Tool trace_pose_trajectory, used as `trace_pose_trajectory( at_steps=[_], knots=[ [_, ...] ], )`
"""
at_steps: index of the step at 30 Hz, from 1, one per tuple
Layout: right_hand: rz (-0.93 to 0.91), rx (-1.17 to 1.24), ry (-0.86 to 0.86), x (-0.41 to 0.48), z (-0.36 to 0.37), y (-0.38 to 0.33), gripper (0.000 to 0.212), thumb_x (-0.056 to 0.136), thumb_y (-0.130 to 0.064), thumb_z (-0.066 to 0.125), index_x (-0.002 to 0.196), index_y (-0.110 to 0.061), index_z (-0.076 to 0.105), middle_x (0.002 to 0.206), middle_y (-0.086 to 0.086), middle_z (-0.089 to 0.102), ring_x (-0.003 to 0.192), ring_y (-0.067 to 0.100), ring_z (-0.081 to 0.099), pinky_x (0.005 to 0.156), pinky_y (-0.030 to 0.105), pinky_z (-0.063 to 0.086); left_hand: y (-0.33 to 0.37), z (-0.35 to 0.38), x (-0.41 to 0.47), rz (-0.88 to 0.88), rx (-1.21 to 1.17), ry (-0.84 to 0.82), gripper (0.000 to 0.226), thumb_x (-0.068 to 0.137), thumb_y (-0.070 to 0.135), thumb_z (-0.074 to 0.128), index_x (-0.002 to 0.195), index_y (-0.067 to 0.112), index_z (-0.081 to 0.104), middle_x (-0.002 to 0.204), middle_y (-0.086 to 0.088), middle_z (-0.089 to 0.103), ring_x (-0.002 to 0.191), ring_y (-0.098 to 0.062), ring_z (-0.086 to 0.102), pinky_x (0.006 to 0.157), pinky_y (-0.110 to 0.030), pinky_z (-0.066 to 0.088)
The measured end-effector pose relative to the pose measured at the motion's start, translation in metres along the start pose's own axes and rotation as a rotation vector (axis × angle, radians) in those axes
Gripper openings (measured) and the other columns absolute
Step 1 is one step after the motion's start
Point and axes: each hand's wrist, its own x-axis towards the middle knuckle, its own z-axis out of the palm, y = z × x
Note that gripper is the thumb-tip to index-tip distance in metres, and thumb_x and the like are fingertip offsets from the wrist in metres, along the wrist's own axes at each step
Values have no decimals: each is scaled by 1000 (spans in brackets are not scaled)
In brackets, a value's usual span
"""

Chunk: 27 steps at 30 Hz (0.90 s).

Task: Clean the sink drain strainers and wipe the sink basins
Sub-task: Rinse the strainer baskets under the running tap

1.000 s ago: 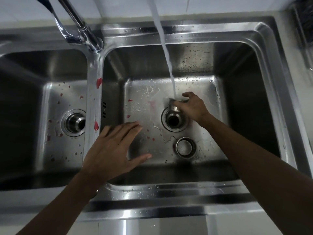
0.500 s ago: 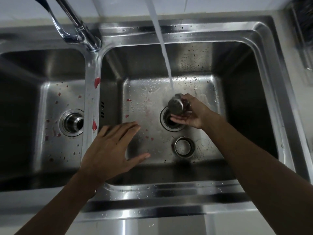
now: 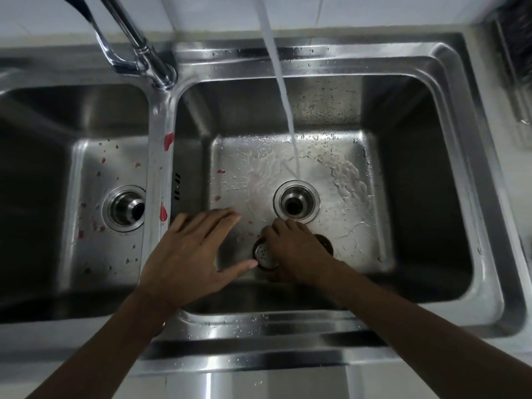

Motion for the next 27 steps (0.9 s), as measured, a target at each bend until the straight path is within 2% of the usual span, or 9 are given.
trace_pose_trajectory(
  at_steps=[5,8,11,13,16,19,22,24,27],
  knots=[
    [3,-132,-55,12,9,3,68,86,-43,72,139,-14,41,138,14,47,125,35,49,106,48,40,1,-1,0,-11,-8,-31,90,92,87,40,151,20,52,152,0,55,135,-17,52,110,-35,32],
    [31,-113,-107,16,4,4,71,86,-41,71,143,-16,36,145,13,42,132,37,44,109,51,38,2,-5,-3,0,-90,60,85,93,82,47,147,18,56,153,0,54,134,-17,53,115,-32,26],
    [79,178,-107,26,-26,3,108,70,-58,79,155,-19,25,156,9,33,141,37,35,115,51,37,2,-11,-4,-6,-169,283,77,95,74,50,144,15,53,159,-3,47,140,-14,44,123,-30,16],
    [122,539,-19,41,-64,-2,118,59,-70,79,156,-24,29,152,-3,41,139,25,41,110,35,43,-9,-23,4,-63,-196,420,77,96,73,48,146,14,49,164,-4,40,147,-7,34,125,-31,12],
    [145,1043,243,72,-125,-23,93,66,-56,88,146,-34,46,129,-31,54,123,-2,54,92,15,50,-46,-59,37,-200,-188,518,77,100,67,43,152,10,45,169,-7,33,153,-14,30,123,-43,20],
    [129,1300,402,107,-178,-47,57,82,-42,82,132,-31,59,135,-17,61,121,2,60,93,23,55,-100,-104,79,-354,-143,580,75,105,59,41,161,9,31,172,-8,25,157,-22,26,125,-47,17],
    [103,1530,494,137,-217,-72,10,94,-32,71,102,-35,65,115,-13,70,111,7,66,103,38,53,-152,-139,113,-413,-103,648,73,109,56,37,162,6,29,170,-11,30,159,-23,24,124,-45,18],
    [102,1744,489,153,-233,-86,4,100,-26,62,98,-28,66,105,-11,71,105,7,66,107,43,51,-176,-153,132,-411,-65,646,67,111,53,33,160,6,33,167,-12,35,157,-23,28,122,-44,22],
    [145,2038,485,171,-240,-99,11,104,-18,53,98,-15,61,123,7,66,106,17,64,112,44,46,-199,-161,155,-370,-51,540,56,113,44,31,151,5,44,154,-14,50,143,-28,48,116,-44,31]
  ],
)
